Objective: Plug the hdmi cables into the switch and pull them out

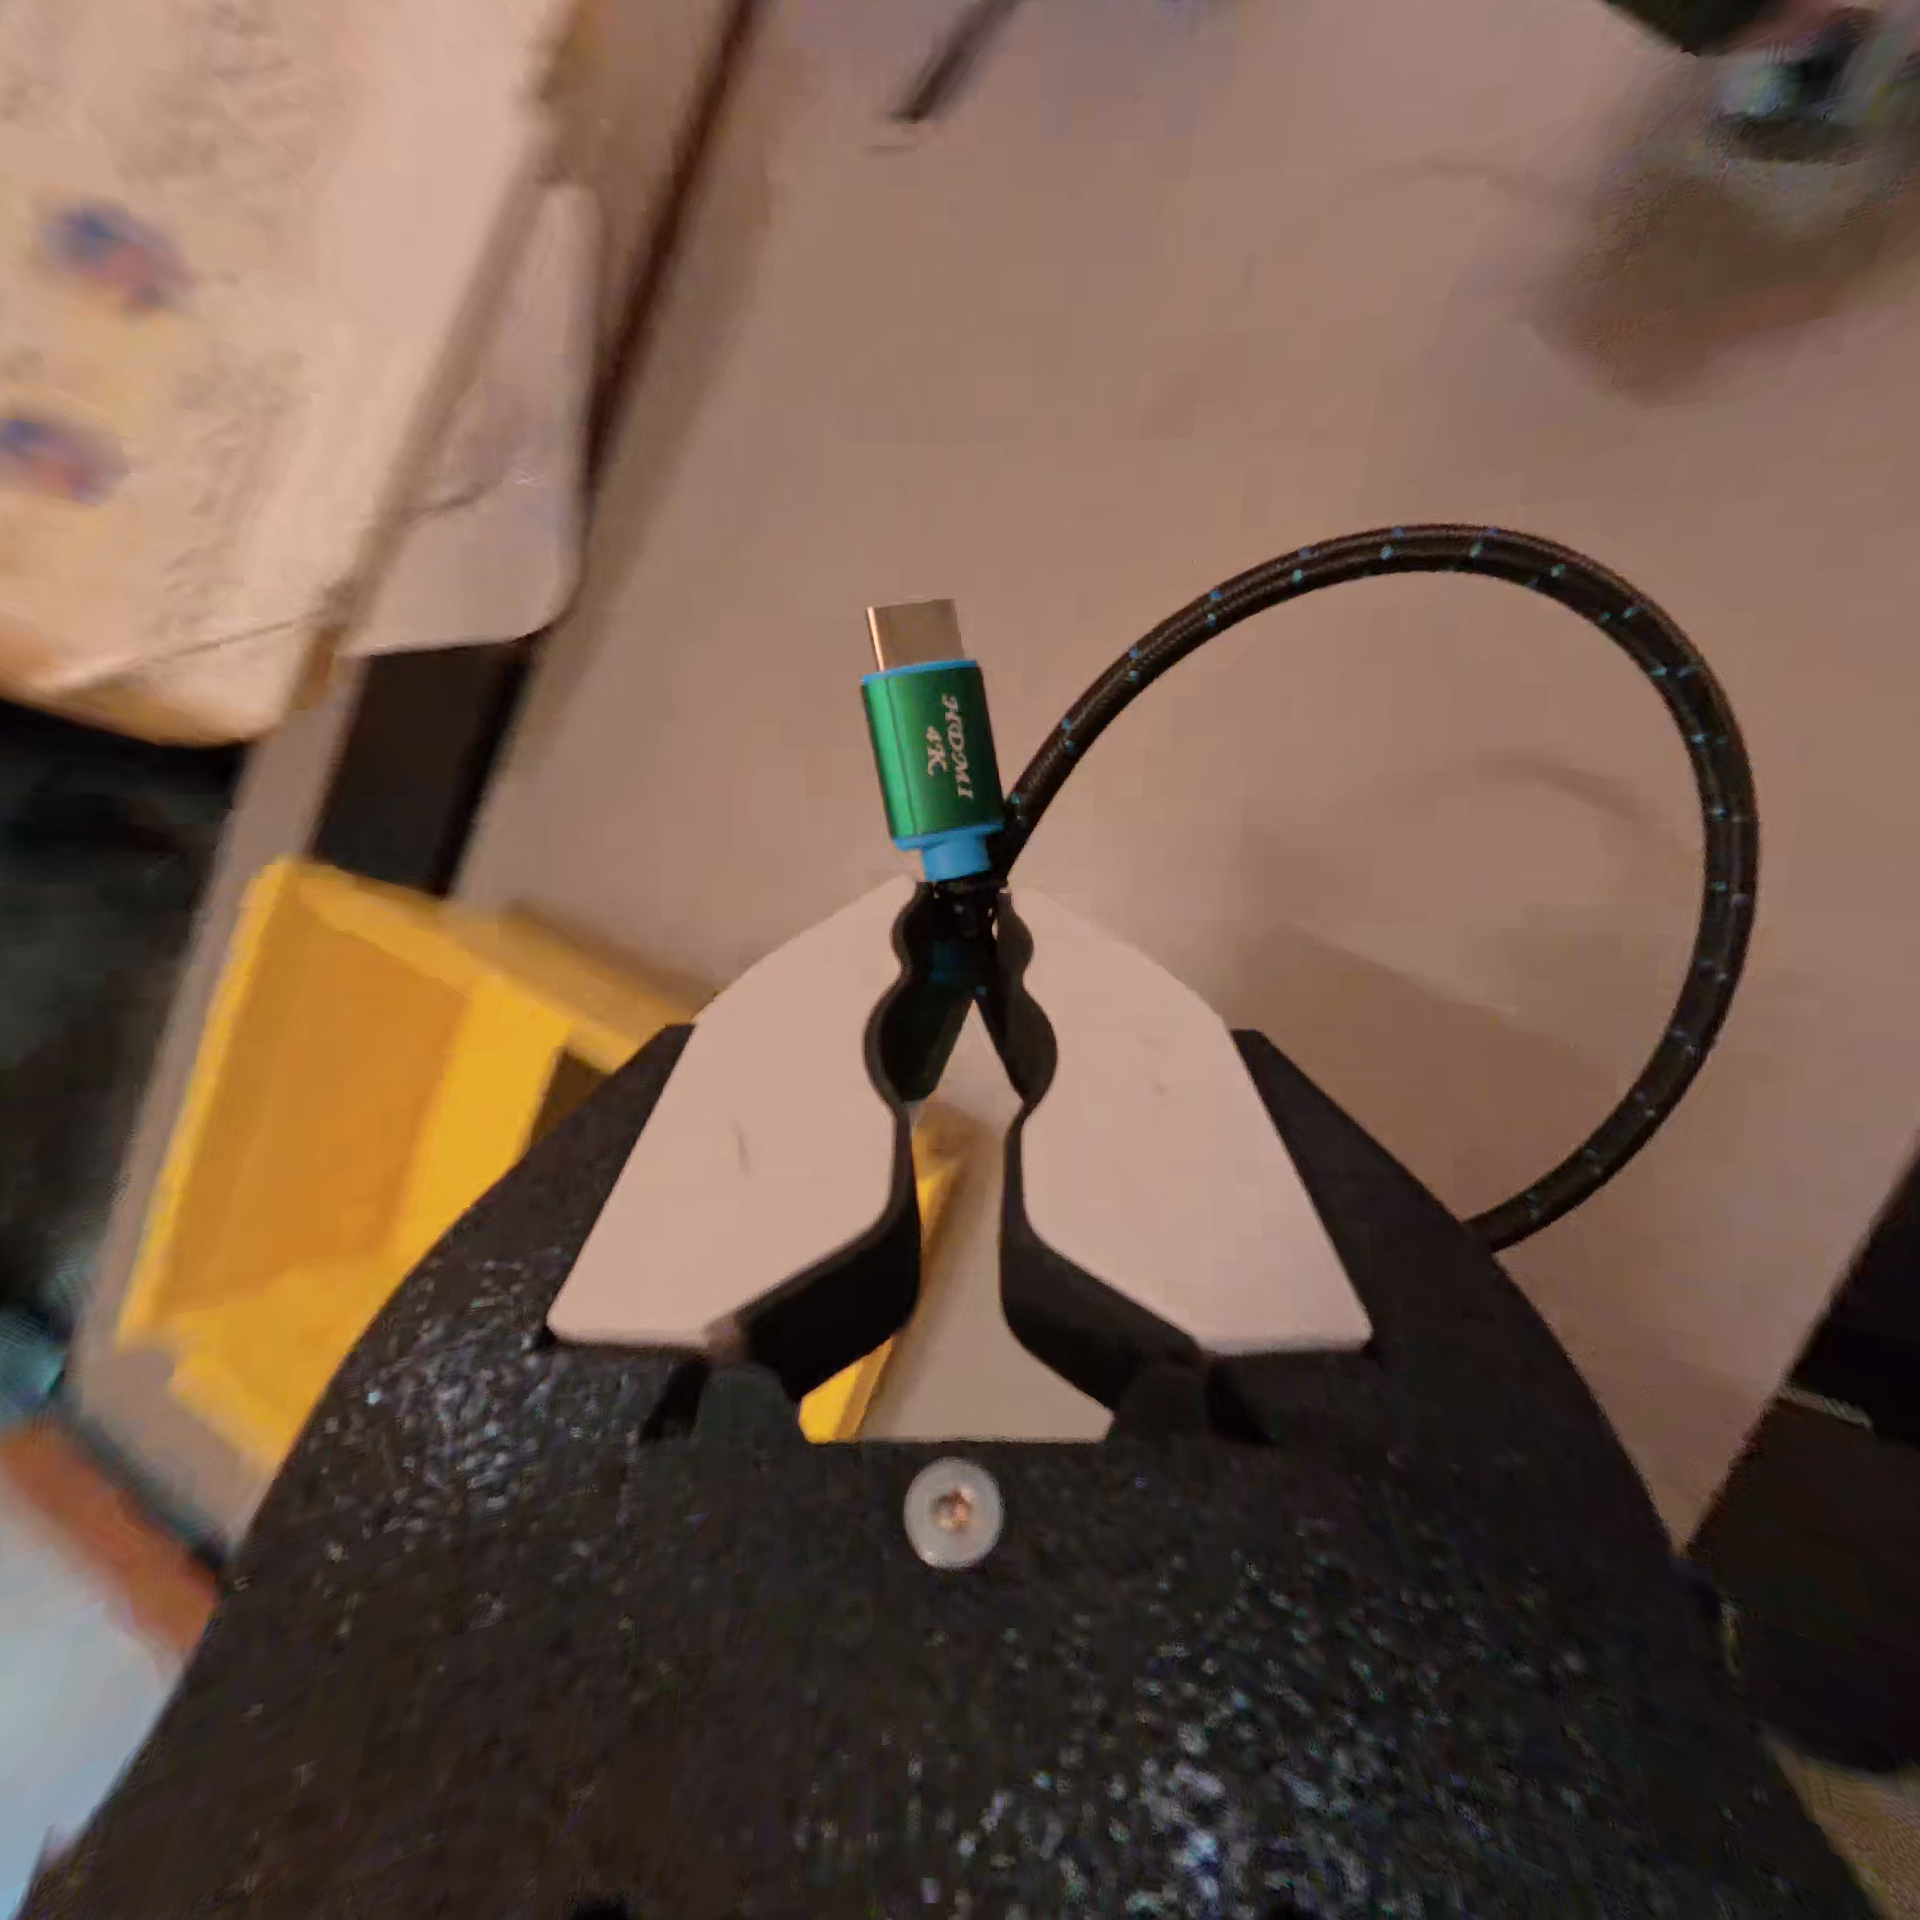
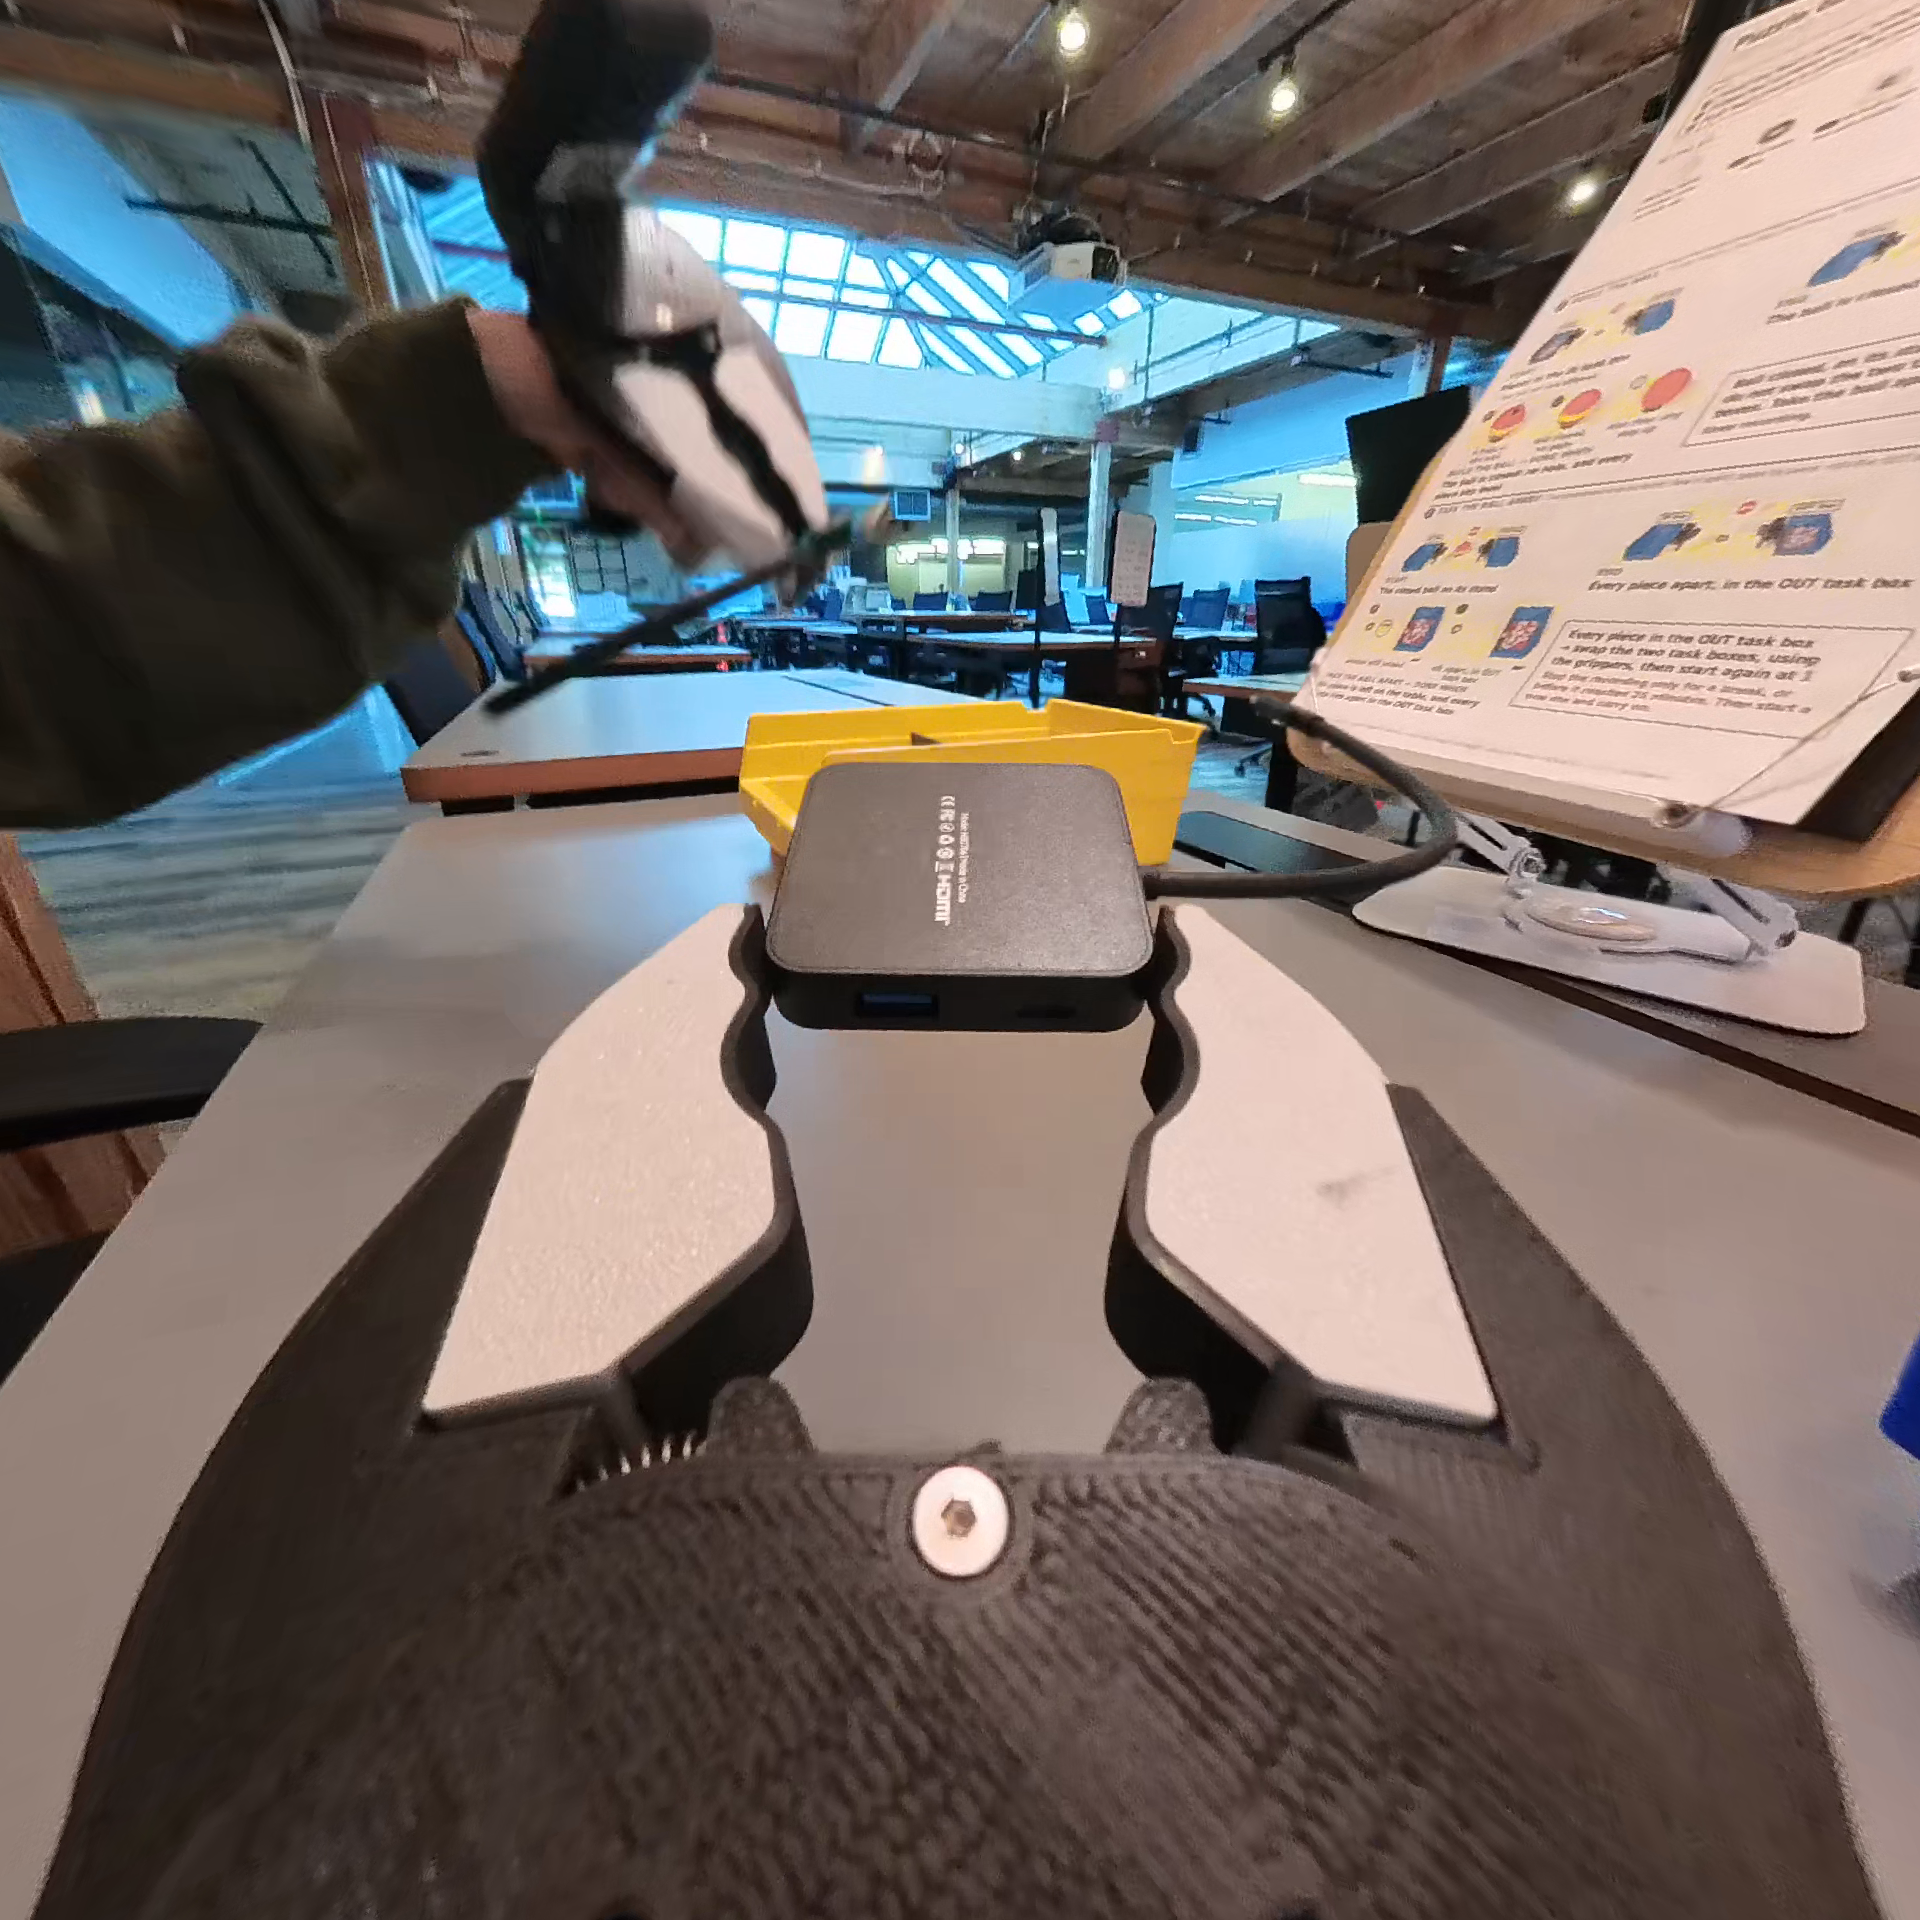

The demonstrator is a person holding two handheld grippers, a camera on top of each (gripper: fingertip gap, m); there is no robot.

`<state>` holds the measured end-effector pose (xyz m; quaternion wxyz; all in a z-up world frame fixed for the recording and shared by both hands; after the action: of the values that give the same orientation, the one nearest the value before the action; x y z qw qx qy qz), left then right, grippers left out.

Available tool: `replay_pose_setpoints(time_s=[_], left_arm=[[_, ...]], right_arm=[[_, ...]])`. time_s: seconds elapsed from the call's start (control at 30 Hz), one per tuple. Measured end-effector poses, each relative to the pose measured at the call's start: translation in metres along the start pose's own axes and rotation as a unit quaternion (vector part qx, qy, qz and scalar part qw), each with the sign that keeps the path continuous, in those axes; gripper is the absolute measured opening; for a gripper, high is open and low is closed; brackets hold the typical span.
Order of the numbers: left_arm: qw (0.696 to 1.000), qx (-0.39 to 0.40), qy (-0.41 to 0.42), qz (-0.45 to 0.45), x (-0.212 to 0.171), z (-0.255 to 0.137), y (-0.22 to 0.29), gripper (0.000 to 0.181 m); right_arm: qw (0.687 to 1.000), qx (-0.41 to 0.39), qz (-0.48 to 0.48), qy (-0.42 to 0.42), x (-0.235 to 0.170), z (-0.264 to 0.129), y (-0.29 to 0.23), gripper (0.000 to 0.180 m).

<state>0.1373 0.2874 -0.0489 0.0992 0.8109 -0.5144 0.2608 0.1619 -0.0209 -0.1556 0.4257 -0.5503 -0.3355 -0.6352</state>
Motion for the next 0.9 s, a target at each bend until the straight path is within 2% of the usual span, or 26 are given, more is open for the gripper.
replay_pose_setpoints(time_s=[0.17,0.33,0.6,0.9], left_arm=[[0.986,-0.143,-0.007,0.081,-0.004,0.096,0.044,0.010],[0.974,-0.204,0.033,0.097,-0.009,0.147,0.061,0.010],[0.982,-0.154,-0.005,0.106,-0.017,0.182,0.072,0.011],[0.994,-0.069,0.066,0.058,-0.018,0.181,0.077,0.018]], right_arm=[[1.000,0.005,-0.025,-0.014,-0.005,0.001,-0.004,0.071],[1.000,0.012,-0.025,-0.011,-0.005,0.000,-0.004,0.071],[1.000,0.030,-0.001,0.000,-0.003,-0.002,-0.001,0.071],[0.999,0.035,-0.012,-0.008,-0.004,-0.001,-0.004,0.070]])
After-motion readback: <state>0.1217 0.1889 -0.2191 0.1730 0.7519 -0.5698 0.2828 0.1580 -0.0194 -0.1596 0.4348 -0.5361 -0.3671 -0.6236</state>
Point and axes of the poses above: each gripper's, where its closed fingertips meet, z out along the fingers, x out of its top, y = z × x across the jaws, the point moved 6 cm from there along -z, back along the fingers, and after that the axes turned 12 degrees about -x, right-handed, at the moved point
